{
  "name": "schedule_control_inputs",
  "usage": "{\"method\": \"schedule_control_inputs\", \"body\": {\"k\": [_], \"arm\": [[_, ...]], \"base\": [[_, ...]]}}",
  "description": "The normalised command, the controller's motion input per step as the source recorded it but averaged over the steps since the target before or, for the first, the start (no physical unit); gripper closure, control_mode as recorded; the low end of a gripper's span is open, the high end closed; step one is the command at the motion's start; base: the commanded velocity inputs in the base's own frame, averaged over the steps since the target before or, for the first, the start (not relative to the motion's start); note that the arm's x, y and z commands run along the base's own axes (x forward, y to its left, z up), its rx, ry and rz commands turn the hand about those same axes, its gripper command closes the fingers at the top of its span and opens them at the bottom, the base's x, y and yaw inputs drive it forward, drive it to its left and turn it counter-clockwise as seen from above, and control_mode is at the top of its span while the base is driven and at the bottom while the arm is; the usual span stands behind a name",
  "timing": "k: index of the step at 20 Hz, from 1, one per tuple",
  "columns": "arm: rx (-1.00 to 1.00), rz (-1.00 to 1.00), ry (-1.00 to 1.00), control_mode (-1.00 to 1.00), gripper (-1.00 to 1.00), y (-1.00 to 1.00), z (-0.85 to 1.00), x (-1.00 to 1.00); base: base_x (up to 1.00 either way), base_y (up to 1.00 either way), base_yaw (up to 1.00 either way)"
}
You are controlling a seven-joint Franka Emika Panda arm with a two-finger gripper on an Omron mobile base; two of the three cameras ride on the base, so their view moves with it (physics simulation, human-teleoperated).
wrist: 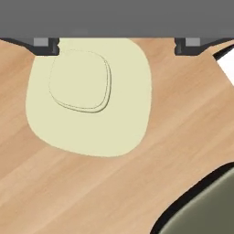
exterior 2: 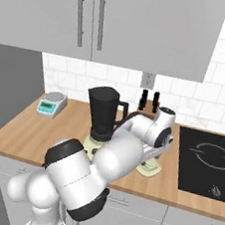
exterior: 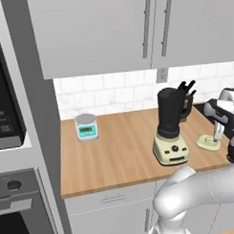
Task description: Close the lid blender by securely placing the lid on top.
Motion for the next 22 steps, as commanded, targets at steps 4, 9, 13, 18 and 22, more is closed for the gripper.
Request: {"method": "schedule_control_inputs", "body": {"k": [4, 9, 13, 18, 22], "arm": [[-0.01, -0.14, 0.03, -1.0, -1.0, 0.0, -0.18, 0.04], [0.0, -0.13, 0.03, -1.0, -1.0, 0.0, -0.03, 0.13], [0.0, -0.06, 0.03, -1.0, -1.0, 0.0, -0.05, 0.24], [-0.02, 0.0, 0.07, -1.0, -1.0, -0.03, -0.16, 0.05], [-0.01, 0.0, 0.04, -1.0, -1.0, 0.0, -0.12, 0.11]], "base": [[0.0, 0.0, 0.0], [0.0, 0.0, 0.0], [0.0, 0.0, 0.0], [0.0, 0.0, 0.0], [0.0, 0.0, 0.0]]}}
